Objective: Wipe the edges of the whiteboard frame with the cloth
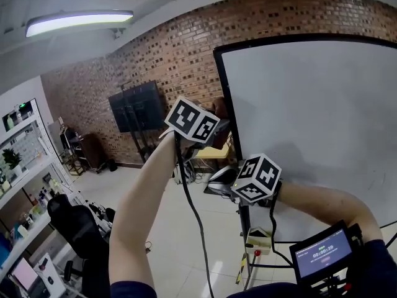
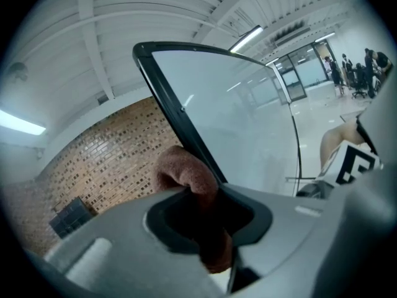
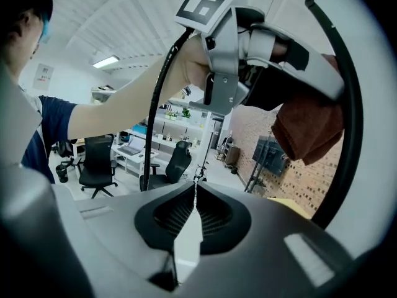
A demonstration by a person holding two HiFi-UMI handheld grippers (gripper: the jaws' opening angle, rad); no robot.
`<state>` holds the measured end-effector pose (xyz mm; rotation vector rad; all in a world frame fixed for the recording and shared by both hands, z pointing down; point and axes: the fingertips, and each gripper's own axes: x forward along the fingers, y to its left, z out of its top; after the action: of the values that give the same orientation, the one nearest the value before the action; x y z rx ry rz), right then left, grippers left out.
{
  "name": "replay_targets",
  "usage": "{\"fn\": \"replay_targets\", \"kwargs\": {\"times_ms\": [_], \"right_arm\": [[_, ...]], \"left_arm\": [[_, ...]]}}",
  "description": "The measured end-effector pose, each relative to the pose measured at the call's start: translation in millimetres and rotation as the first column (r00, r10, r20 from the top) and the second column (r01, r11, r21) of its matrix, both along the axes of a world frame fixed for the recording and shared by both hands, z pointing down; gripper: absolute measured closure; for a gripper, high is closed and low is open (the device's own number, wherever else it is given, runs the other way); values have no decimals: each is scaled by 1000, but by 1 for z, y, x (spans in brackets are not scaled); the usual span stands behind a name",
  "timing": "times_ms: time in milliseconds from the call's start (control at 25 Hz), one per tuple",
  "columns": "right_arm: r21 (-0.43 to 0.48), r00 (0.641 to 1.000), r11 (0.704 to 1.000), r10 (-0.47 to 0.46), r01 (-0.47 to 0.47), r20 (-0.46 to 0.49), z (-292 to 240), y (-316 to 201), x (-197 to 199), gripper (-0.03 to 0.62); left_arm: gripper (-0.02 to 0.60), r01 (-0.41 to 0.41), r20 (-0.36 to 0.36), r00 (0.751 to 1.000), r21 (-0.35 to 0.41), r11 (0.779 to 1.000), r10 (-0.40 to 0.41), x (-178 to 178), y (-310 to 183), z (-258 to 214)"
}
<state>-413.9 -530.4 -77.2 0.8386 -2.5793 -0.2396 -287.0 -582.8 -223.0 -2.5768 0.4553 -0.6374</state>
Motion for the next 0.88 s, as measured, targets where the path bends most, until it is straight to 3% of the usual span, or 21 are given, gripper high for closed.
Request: {"fn": "replay_targets", "kwargs": {"times_ms": [280, 560, 880], "right_arm": [[18, 998, 998, 57, -57, 1, -42, -9, 3, 580], [119, 995, 990, 82, -76, -54, -90, -2, 9, 582], [196, 992, 976, 108, -93, -71, -117, 8, 16, 582]], "left_arm": [[508, 8, -37, 999, 47, 999, -7, -5, 2, -39], [508, 34, -75, 997, 105, 994, -26, -10, 0, -83], [508, 70, -171, 984, 158, 985, -43, -17, -3, -138]]}}
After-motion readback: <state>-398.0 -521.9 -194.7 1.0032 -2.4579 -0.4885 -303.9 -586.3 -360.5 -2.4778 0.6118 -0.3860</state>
